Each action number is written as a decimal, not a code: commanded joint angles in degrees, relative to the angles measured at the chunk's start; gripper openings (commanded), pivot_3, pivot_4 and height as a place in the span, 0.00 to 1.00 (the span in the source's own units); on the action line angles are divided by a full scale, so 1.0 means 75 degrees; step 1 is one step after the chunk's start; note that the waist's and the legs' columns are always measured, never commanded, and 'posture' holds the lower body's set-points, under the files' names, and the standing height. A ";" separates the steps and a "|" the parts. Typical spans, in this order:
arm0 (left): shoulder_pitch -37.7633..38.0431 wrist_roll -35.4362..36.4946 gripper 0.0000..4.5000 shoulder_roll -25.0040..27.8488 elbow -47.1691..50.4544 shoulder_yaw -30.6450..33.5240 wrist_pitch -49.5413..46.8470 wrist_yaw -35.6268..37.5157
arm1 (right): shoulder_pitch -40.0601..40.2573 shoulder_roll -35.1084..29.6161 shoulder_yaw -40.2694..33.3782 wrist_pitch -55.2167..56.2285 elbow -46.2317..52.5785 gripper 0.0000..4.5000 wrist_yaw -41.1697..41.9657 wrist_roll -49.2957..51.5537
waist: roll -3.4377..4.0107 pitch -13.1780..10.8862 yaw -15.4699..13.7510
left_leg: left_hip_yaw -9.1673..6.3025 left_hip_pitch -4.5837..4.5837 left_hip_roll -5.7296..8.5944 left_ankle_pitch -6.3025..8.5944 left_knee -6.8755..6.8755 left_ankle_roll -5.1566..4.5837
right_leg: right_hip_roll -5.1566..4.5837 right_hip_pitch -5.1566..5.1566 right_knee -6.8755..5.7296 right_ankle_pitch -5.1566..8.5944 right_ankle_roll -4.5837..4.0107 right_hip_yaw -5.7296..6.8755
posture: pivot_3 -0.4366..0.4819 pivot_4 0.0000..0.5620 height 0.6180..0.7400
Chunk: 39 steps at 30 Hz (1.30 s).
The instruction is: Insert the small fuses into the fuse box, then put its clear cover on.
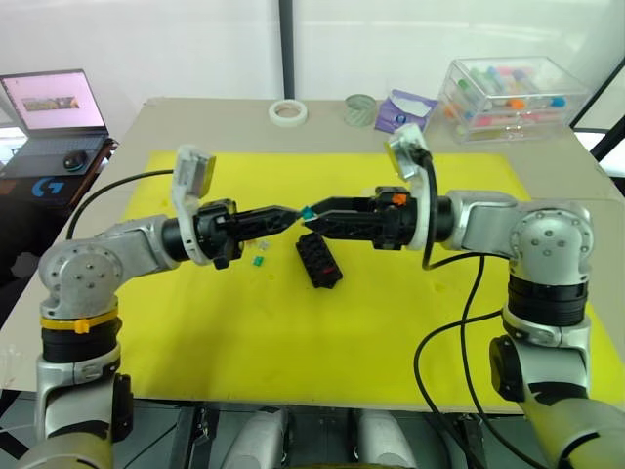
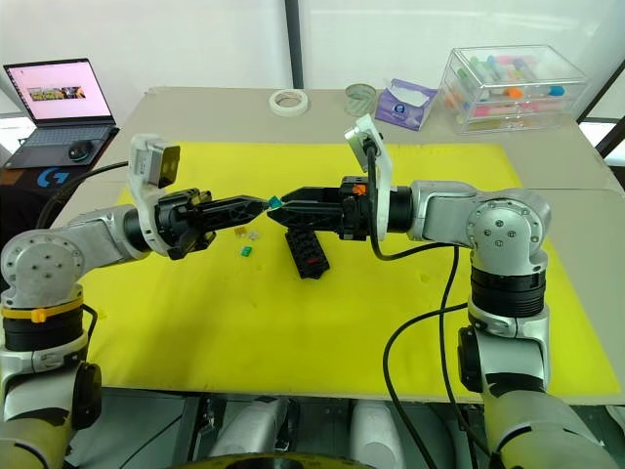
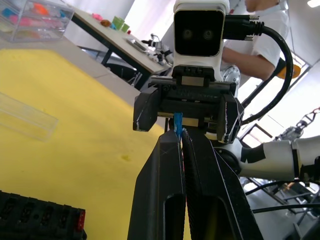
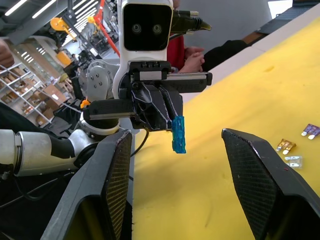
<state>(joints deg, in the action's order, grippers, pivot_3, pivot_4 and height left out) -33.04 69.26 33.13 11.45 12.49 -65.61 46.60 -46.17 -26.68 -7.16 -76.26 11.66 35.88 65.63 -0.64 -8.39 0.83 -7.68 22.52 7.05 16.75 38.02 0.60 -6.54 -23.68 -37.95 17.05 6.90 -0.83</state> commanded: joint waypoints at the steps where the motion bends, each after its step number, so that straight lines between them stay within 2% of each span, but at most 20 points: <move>1: -0.0055 0.0064 0.00 0.0077 0.0201 0.0050 0.0191 0.0127 | -0.0102 -0.0073 -0.0010 0.0076 0.0102 0.55 0.0105 0.0125 | 0.0000 0.0000 -0.0002 | 0.0000 0.0000 0.0000 0.0000 0.0000 0.0000 | 0.0000 0.0000 0.0000 0.0000 0.0000 0.0000 | 0.48 0.27 1.00; 7: -0.0039 0.0119 0.00 0.0057 0.0192 0.0087 0.0223 0.0117 | -0.0052 -0.0196 0.0102 -0.0001 0.0205 0.12 0.0282 0.0176 | 0.0000 0.0000 -0.0001 | 0.0000 0.0000 0.0000 0.0000 0.0000 0.0000 | 0.0000 0.0000 0.0000 0.0000 0.0000 0.0000 | 0.48 0.27 1.00; 9: -0.0045 0.0125 0.00 0.0050 0.0183 0.0083 0.0248 0.0106 | -0.0031 -0.0252 0.0151 0.0010 0.0222 0.00 0.0337 0.0156 | 0.0000 0.0000 -0.0002 | 0.0000 0.0000 0.0000 0.0000 0.0000 0.0000 | 0.0000 0.0000 0.0000 0.0000 0.0000 0.0000 | 0.48 0.27 1.00; 27: 0.0099 -0.0025 0.00 0.0172 0.0293 -0.0053 0.0363 0.0301 | -0.0114 -0.0355 0.0144 0.0020 0.0124 0.00 0.0396 0.0170 | 0.0000 0.0000 -0.0004 | 0.0000 0.0000 0.0000 0.0000 0.0000 0.0000 | 0.0000 0.0001 0.0001 0.0000 0.0000 -0.0001 | 0.48 0.27 1.00; 30: 0.0099 -0.0050 0.00 0.0180 0.0284 -0.0069 0.0380 0.0330 | -0.0138 -0.0352 0.0137 0.0012 0.0087 0.16 0.0396 0.0175 | 0.0000 0.0000 -0.0004 | 0.0000 0.0000 0.0000 0.0000 0.0000 0.0000 | 0.0000 0.0000 0.0002 0.0000 0.0000 0.0000 | 0.48 0.27 1.00; 32: 0.0109 -0.0070 0.00 0.0187 0.0283 -0.0076 0.0388 0.0352 | -0.0143 -0.0342 0.0119 -0.0002 0.0072 0.31 0.0382 0.0211 | 0.0000 0.0000 -0.0003 | 0.0000 0.0000 0.0000 0.0000 0.0000 0.0000 | 0.0000 0.0000 0.0002 0.0000 0.0000 -0.0001 | 0.48 0.27 1.00; 39: 0.0073 -0.0100 0.00 0.0188 0.0253 -0.0119 0.0409 0.0374 | -0.0194 -0.0255 0.0024 -0.0045 -0.0013 0.31 0.0232 0.0358 | 0.0000 0.0000 -0.0005 | 0.0000 0.0000 0.0000 0.0000 0.0000 0.0000 | -0.0001 0.0001 0.0002 0.0000 0.0000 -0.0001 | 0.48 0.27 1.00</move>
<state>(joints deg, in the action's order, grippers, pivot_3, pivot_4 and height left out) -32.04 68.33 33.74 12.16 11.43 -63.45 48.60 -46.09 -28.79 -5.43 -76.82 11.04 37.95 66.64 -0.64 -8.40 0.79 -7.68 22.52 7.05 16.75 38.02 0.59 -6.55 -23.67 -37.93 17.05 6.90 -0.83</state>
